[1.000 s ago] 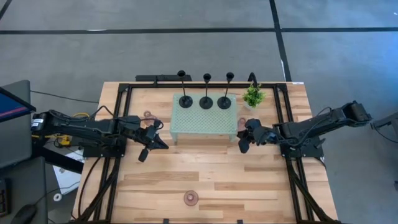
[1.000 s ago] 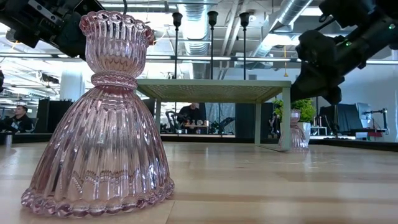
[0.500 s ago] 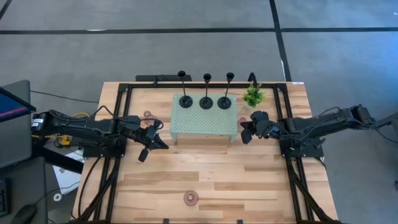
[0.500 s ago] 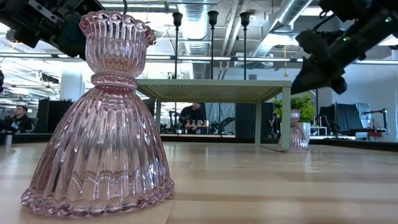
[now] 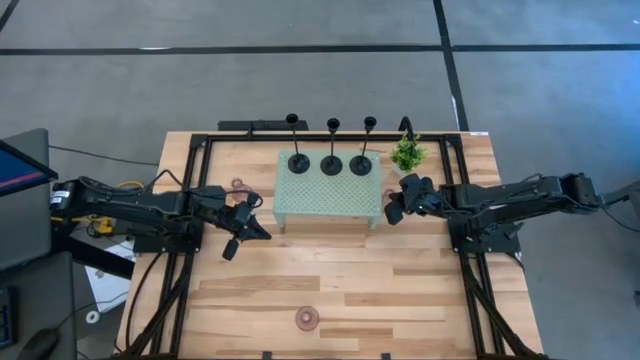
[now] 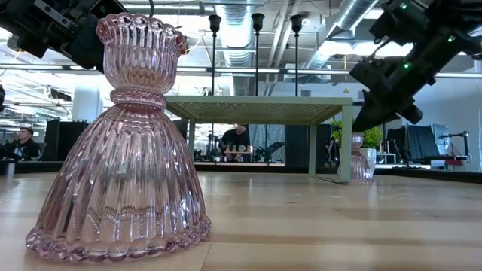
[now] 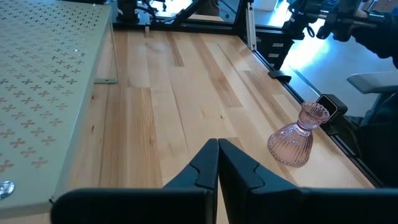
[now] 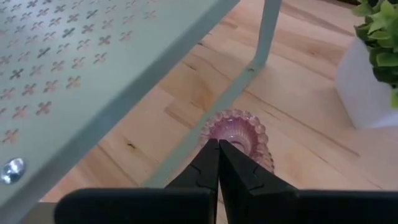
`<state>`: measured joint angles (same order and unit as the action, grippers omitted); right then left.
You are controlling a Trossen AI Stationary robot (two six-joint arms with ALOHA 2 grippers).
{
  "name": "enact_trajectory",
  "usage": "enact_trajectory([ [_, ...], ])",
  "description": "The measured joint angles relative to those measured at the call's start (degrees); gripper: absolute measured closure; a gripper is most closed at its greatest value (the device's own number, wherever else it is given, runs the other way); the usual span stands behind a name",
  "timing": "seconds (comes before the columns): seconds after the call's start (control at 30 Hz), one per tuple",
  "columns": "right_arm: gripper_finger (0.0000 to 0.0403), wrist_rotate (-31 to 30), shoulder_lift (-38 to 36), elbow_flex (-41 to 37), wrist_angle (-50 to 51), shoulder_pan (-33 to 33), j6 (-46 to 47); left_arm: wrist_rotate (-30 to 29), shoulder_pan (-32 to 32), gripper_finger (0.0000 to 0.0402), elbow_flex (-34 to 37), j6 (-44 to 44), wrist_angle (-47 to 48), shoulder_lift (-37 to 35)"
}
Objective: Pick & Place candle stick holders
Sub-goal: Put the top right glass candle holder on the shelf aligned with the other black candle holder
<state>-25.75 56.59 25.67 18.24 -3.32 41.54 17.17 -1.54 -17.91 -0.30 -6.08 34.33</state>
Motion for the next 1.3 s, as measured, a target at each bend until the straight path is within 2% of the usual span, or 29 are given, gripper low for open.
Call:
enact_trajectory([
  [0.27,0.0403,1.6,0.1,0.4,2.2,-0.3,1.7,0.0,0.0,0.0392,0.0,0.0,0.0,0.0],
  [0.53,0.0403,2.2,0.4,6.8,20.2,1.1,5.4,0.0,0.0,0.0392,0.0,0.0,0.0,0.0],
  [0.73,0.0403,6.5,0.6,12.1,33.4,2.5,10.0,0.0,0.0,0.0392,0.0,0.0,0.0,0.0],
  [0.93,0.0403,13.3,0.5,12.8,34.3,6.5,13.3,0.0,0.0,0.0392,0.0,0.0,0.0,0.0],
  [1.3,0.0403,21.6,0.5,12.8,33.0,17.4,21.0,0.0,0.0,0.0392,0.0,0.0,0.0,0.0],
])
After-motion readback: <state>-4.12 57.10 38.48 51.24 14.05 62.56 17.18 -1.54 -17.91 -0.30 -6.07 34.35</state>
